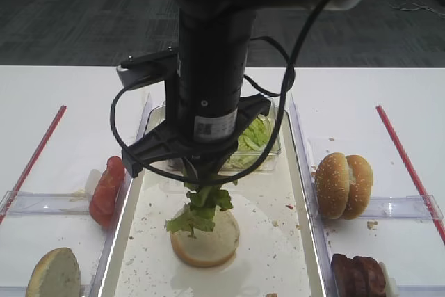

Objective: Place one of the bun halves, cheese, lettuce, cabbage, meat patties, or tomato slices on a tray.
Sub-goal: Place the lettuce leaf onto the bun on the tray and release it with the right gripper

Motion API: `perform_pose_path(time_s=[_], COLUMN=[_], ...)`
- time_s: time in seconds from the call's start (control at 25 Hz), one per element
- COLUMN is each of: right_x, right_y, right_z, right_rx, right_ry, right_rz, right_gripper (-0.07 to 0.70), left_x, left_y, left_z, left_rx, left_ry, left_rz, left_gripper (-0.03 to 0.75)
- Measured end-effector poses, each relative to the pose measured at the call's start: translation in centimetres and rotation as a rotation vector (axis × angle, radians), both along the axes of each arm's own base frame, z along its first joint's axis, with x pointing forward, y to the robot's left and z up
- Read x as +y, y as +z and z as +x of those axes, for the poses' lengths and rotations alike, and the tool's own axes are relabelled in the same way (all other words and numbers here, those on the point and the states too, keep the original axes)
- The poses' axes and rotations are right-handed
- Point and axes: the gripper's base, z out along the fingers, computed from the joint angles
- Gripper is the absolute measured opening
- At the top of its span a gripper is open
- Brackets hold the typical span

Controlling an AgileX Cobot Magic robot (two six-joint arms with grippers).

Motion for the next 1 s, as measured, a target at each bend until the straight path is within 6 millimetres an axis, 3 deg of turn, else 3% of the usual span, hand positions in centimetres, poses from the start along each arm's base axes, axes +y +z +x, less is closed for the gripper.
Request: perform_pose_path(time_s=[0.44, 1.0], right_x=[1.2, 1.6], right_y=[-5.0, -7.6], right_z=[1.3, 1.8], right_rx=[0.041, 0.075], right_ry=[0.020, 0.022], right_rz=[-0.078, -0.120], right_gripper=[0.070, 0.069], left_x=[0.0, 0.0], left_y=[0.0, 0.0], left_z=[0.0, 0.0], left_rx=[0.000, 0.000], left_ry=[0.000, 0.000], left_rz=[0.000, 0.000], left_gripper=[0.562, 0.562])
